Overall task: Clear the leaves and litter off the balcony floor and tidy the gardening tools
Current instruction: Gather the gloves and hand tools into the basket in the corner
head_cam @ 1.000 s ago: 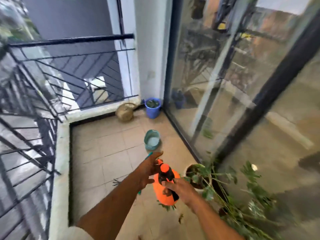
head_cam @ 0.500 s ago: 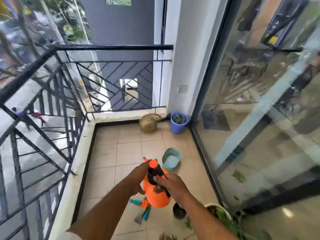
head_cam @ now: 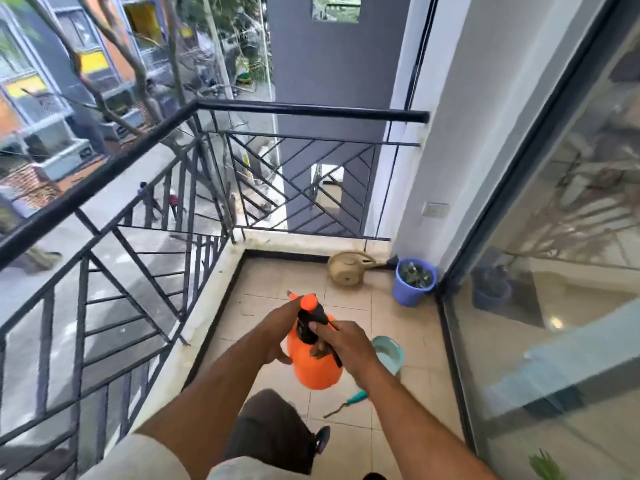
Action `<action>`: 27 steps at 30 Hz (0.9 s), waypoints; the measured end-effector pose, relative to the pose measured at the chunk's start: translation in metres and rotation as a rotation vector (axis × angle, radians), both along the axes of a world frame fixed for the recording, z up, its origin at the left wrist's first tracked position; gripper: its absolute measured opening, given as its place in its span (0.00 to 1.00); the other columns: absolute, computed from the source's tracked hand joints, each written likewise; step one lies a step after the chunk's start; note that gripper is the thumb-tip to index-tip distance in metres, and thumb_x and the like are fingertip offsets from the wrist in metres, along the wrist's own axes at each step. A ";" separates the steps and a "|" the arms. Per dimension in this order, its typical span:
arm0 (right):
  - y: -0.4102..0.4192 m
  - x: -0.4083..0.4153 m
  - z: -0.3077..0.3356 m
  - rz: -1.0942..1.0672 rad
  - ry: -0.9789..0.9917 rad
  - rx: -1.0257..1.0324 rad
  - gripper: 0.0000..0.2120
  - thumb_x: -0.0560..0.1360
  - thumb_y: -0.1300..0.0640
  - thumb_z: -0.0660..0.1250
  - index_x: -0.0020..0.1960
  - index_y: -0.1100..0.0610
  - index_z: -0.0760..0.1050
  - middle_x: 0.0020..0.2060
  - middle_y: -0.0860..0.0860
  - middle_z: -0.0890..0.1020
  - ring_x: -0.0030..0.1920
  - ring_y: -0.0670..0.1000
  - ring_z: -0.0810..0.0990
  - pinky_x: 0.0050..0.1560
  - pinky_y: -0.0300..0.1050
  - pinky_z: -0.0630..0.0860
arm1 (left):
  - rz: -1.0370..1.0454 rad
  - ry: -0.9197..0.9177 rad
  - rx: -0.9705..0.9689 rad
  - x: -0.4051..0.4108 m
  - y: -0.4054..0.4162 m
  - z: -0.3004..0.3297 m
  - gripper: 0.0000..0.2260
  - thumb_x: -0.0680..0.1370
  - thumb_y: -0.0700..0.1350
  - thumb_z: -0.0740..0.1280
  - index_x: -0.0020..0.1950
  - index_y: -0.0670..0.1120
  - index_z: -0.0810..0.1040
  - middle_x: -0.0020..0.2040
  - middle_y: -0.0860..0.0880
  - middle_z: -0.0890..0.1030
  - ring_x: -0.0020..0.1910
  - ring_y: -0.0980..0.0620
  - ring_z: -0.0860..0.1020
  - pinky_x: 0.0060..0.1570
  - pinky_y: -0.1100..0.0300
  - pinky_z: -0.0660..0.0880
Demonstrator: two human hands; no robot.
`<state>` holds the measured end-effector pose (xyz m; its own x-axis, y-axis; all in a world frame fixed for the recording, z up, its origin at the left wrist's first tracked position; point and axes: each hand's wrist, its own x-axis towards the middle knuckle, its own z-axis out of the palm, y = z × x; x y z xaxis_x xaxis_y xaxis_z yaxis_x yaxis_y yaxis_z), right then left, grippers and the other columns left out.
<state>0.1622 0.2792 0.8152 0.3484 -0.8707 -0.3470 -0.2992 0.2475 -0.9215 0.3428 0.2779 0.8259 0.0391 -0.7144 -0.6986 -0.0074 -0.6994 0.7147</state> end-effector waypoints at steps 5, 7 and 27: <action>-0.077 0.015 -0.016 0.000 0.012 0.028 0.18 0.80 0.43 0.69 0.40 0.56 0.84 0.38 0.54 0.88 0.41 0.54 0.88 0.52 0.44 0.78 | -0.005 0.030 0.027 0.016 -0.075 -0.019 0.29 0.72 0.70 0.72 0.66 0.54 0.83 0.71 0.49 0.78 0.64 0.43 0.76 0.58 0.33 0.77; -0.117 0.025 -0.029 -0.005 0.019 0.039 0.18 0.80 0.43 0.69 0.41 0.56 0.84 0.38 0.54 0.88 0.41 0.54 0.88 0.56 0.49 0.80 | -0.009 0.044 0.049 0.026 -0.117 -0.033 0.31 0.70 0.72 0.72 0.65 0.54 0.84 0.70 0.50 0.79 0.64 0.44 0.78 0.59 0.33 0.78; -0.462 0.124 -0.052 0.003 0.065 0.126 0.19 0.77 0.43 0.72 0.36 0.56 0.84 0.39 0.57 0.88 0.47 0.59 0.87 0.61 0.58 0.79 | 0.016 0.070 0.012 0.125 -0.457 -0.032 0.17 0.78 0.68 0.69 0.57 0.59 0.85 0.56 0.58 0.84 0.59 0.49 0.81 0.63 0.36 0.77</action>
<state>0.2862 -0.1826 0.7629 0.3245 -0.8175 -0.4758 -0.3585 0.3592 -0.8617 0.4680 -0.1794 0.7943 0.0009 -0.7055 -0.7087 0.0536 -0.7077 0.7045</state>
